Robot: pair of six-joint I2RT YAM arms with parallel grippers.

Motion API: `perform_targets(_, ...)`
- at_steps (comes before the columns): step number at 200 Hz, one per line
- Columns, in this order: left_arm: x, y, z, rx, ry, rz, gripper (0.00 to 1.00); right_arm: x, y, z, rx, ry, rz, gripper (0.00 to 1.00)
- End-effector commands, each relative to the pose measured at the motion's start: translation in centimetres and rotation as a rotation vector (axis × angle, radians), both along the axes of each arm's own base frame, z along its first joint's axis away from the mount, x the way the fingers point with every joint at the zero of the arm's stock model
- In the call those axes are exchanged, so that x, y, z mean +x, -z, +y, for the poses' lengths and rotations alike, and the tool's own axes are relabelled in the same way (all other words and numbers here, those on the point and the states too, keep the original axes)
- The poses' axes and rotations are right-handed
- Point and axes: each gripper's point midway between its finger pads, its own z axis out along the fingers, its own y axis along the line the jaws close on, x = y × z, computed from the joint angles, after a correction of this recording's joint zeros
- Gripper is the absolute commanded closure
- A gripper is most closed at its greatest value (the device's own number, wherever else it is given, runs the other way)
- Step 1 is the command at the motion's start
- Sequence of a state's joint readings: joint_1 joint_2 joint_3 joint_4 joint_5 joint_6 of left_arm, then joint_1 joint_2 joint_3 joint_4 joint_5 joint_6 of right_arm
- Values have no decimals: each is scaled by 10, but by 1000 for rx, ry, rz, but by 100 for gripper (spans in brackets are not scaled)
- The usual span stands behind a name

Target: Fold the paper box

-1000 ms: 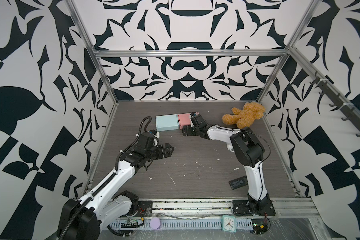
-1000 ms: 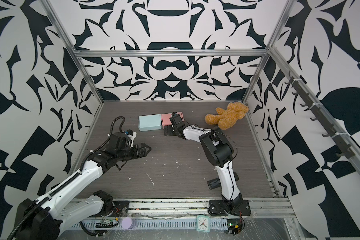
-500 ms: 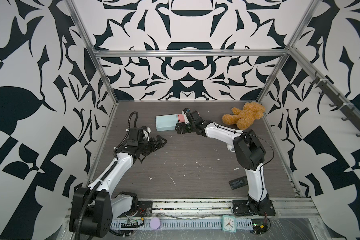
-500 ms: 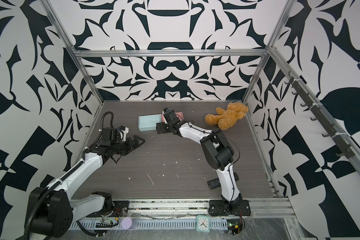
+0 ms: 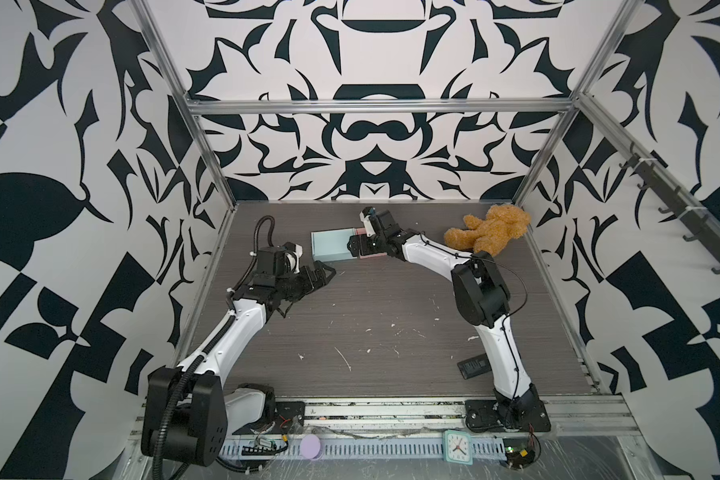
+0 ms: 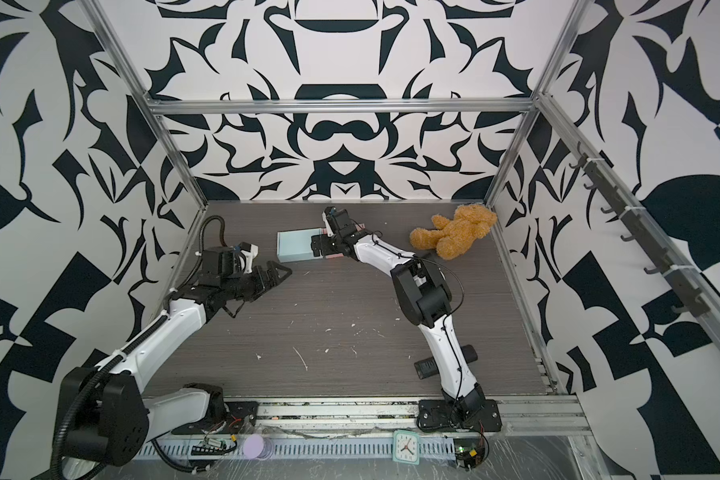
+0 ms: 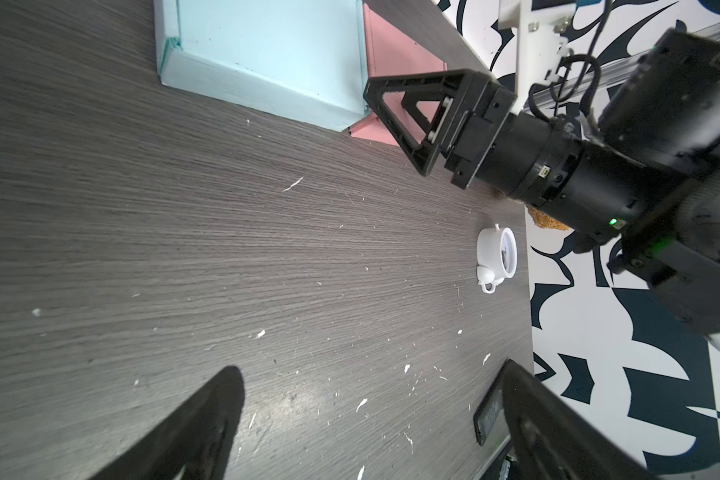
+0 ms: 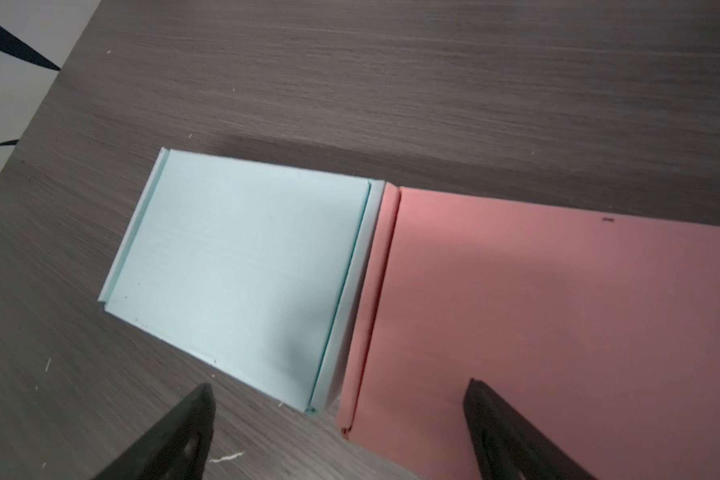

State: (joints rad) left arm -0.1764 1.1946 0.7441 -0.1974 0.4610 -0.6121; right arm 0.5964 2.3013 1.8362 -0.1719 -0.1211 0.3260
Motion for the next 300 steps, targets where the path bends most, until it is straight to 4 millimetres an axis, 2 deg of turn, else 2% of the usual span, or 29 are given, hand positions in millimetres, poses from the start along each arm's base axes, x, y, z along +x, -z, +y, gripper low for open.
perform_targets(1, -3, -3, 4, 6, -2, -9, 0, 9, -23, -1, 11, 1, -35, 4)
perform_targets(44, -5, -3, 6, 9, -1, -8, 0, 14, -9, -15, -5, 38, -17, 4)
perform_targets(76, -7, -4, 7, 11, 0, -11, 0, 16, 2, -35, -19, 77, -1, 4)
perform_targets(134, -9, -3, 10, 19, -6, -10, 0, 16, 0, -56, -30, 115, -5, 4)
perform_targets(170, -11, -3, 11, 29, -5, -10, 0, 19, -8, -56, -32, 115, -17, 4)
perform_targets(183, -12, -1, 14, 50, -7, -13, 1, 19, -16, -54, -29, 111, -34, 3)
perform_targets(205, -13, 5, 24, 107, -30, -14, 1, 19, -43, -51, -31, 100, -93, 1)
perform_targets(254, -18, 19, 74, 378, -176, -50, 1, 9, -114, -47, -34, 70, -306, 1)
perform_targets(278, -27, 18, 103, 496, -287, -80, 1, -10, -143, -64, -18, 78, -412, 1)
perform_targets(300, -35, 20, 135, 617, -421, -92, 1, -34, -151, -98, -80, 146, -464, 1)
